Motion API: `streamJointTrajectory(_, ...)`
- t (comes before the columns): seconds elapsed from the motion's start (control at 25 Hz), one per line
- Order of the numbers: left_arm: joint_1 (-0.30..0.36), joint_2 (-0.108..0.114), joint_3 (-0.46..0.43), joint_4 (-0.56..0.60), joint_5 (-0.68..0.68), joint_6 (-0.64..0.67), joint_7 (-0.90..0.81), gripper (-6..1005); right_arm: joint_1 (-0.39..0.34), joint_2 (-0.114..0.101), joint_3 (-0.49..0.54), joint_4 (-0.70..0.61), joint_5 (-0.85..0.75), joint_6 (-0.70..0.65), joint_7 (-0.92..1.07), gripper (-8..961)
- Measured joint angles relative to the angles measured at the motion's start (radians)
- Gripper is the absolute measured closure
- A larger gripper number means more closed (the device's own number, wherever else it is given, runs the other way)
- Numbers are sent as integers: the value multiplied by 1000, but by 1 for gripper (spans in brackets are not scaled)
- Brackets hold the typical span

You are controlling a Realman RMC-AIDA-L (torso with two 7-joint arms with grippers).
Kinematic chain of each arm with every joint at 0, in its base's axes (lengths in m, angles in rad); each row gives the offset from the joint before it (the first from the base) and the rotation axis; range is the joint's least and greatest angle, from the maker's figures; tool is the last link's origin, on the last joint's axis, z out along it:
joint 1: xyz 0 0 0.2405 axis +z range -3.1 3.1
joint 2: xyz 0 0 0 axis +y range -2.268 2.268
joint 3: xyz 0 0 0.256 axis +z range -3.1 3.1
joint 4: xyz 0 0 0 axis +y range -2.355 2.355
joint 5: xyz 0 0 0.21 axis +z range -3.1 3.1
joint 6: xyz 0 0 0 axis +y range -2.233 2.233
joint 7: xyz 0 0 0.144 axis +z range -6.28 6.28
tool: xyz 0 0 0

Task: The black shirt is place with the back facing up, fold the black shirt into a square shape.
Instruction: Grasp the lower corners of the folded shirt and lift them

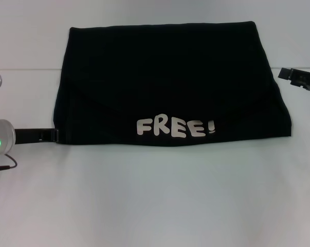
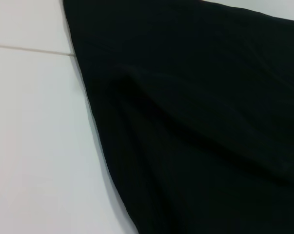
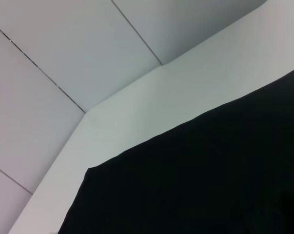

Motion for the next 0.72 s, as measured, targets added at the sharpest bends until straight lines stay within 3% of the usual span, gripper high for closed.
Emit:
streamJointTrajectory(0.16,-1,0,0,0,0,0,3,609,-8,-6,-4,0,-18,-2,0,345)
streamJointTrajectory(0.28,-5,1,0,0,0,6,3,843,-12,-15,-4,0,-77,-5,0,349)
streamJointTrajectory(0.44,-10,4,0,0,0,13,3,997,-14,-34,-4,0,-167,-19,10,353)
streamJointTrajectory(0.72,-14,5,1,0,0,16,3,998,-17,-49,-4,-21,-276,-13,78,362)
